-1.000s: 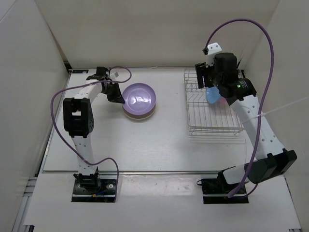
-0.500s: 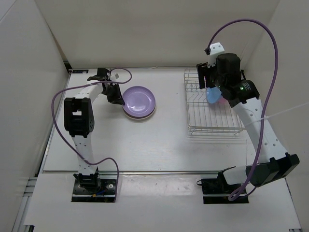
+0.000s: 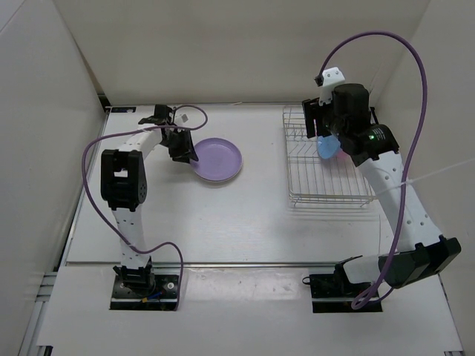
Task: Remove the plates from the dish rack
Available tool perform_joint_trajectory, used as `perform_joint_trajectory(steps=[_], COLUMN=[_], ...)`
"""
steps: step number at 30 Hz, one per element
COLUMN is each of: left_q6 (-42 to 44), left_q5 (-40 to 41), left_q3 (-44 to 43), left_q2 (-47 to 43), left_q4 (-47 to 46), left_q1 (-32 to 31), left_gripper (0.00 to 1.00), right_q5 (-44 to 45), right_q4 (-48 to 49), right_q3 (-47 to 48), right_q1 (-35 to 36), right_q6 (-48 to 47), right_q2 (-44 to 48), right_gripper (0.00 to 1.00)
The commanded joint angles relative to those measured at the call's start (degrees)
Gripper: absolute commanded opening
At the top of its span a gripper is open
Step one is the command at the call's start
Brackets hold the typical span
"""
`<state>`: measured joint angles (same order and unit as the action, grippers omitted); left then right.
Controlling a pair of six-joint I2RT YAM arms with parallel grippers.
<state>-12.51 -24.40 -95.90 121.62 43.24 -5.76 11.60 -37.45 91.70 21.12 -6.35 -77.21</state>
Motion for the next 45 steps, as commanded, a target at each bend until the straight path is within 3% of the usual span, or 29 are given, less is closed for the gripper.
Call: perform_joint_trajectory(steps=[1,5,6,8,16,23,30,35,45], left_q6=[0.82,0.82,0.82,1.44,5.12,8.38,10.22,11.55,11.55], left_q5=[-0.38,-2.40,-2.40,-1.88,-0.21,7.43,14.20,15.79,13.86], left_q3=[1.23,1.77,1.77,1.77,2.29,3.00,2.47,9.83,13.37], left_q2=[-0.25,-0.77,-0.77,-1.38,-6.04,-17.63,-30.56,-37.76,-38.30], left_q4=[-0.88,-1.41,-1.41,-0.71,2.01,5.18,8.79,7.30,5.71], left_q1=[-0.31,-0.31,-0.31,-0.31,-0.31,-0.31,2.33,3.47,4.53], left_gripper=[0.48,0.50,0.59,1.00,1.00,1.00,1.00,1.00,1.00], right_q5=[-0.35,-0.35,-0.35,-0.87,2.19,23.72,26.45,29.10,32.09], right_q4=[2.21,2.21,2.21,2.21,5.27,14.94,16.09,16.62,19.17], right_q3=[-0.38,-0.38,-0.38,-0.38,-3.19,-3.73,7.25,10.34,12.19], right_q1=[-0.03,-0.03,-0.03,-0.03,-0.03,-2.65,-4.60,-4.60,-5.83], right_q6=[0.64,0.64,0.64,0.64,-4.10,-17.64,-19.67,-21.25,-26.70], right_q2=[1.89,1.89,1.89,2.41,-0.57,-16.62,-28.16,-30.54,-33.71], right_gripper=[0.73,0.73,0.73,0.73,0.74,0.70,0.70,0.70,0.70])
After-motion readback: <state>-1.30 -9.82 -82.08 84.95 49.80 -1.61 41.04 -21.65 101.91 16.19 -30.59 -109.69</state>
